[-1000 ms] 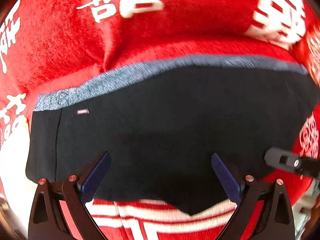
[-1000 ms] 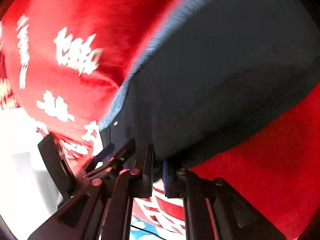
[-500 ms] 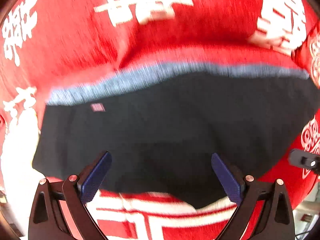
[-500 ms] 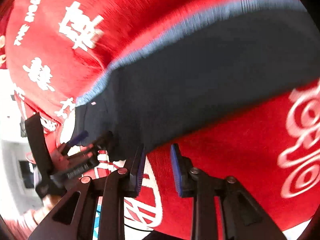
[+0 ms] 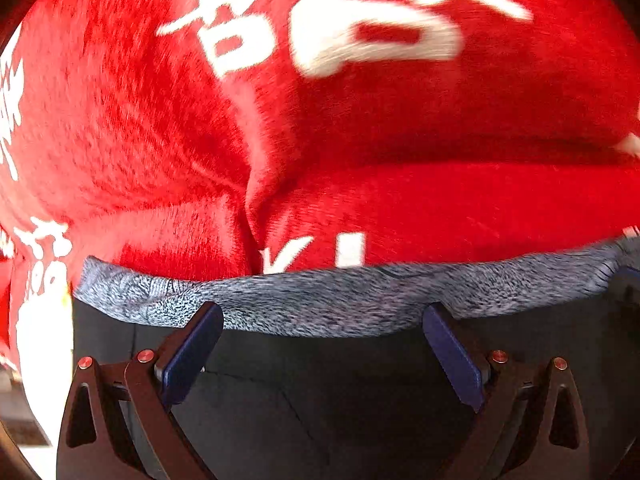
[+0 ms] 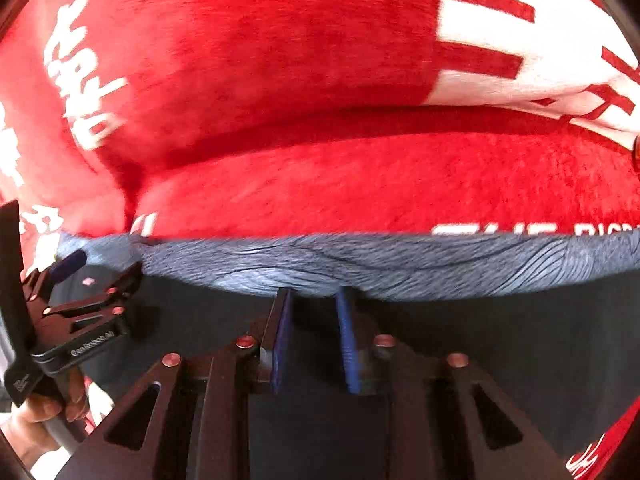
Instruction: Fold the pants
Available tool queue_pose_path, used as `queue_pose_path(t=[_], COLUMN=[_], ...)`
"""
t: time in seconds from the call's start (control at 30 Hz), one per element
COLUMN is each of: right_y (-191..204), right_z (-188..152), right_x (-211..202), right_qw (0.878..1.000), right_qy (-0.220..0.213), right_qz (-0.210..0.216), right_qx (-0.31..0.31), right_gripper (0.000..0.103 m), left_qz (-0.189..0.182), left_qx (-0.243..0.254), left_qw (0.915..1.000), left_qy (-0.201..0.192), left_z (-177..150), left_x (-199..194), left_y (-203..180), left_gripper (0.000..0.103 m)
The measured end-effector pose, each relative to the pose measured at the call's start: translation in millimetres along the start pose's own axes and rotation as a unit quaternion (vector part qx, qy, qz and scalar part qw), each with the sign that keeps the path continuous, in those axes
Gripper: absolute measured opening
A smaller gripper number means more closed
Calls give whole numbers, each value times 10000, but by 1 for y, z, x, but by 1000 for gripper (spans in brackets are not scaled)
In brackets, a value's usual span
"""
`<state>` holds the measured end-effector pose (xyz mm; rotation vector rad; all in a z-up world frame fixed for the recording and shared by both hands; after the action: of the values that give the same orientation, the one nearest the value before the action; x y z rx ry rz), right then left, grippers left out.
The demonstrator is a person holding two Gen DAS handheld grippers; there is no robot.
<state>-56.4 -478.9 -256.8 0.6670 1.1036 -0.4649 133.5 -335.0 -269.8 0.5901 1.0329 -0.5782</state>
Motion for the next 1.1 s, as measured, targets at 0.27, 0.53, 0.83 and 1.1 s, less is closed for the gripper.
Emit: queue_pose_path(t=[0.27,0.53,0.83,1.1], right_y=[-44,-19,-1,1], right_z=[24,-34,-102,-103], right_x=[-1,-59,-52,-62], right_qw=[9992,9997,9989,9988], right_qy=[-134,41,-155,16], right_qz=[-275,229,-131,-450], right_qx=[240,74,-434,-193], right_gripper=[15,32,43,47], left_qz=[202,79,356,163], left_qx=[-227,266,107,187], left_qw=[9995,9995,9985,9963], left_qy=[126,152,407,818], left_z=[18,-40,-103,-92], left_x=[7,-41,-23,-41], left_y=[18,56,87,87], left_gripper=[101,101,103,103])
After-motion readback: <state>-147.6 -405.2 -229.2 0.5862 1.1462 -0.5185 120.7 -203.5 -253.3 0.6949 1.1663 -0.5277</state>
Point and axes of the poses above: each gripper's, at about its wrist camera, not at the fingertips, and x roughly the way its jaws point, y to its left, z to its top, the point moved 8 cm from there along x, roughly the way its jaws point, and after that the axes turned 6 degrees about -y, right-handed, at the moved point
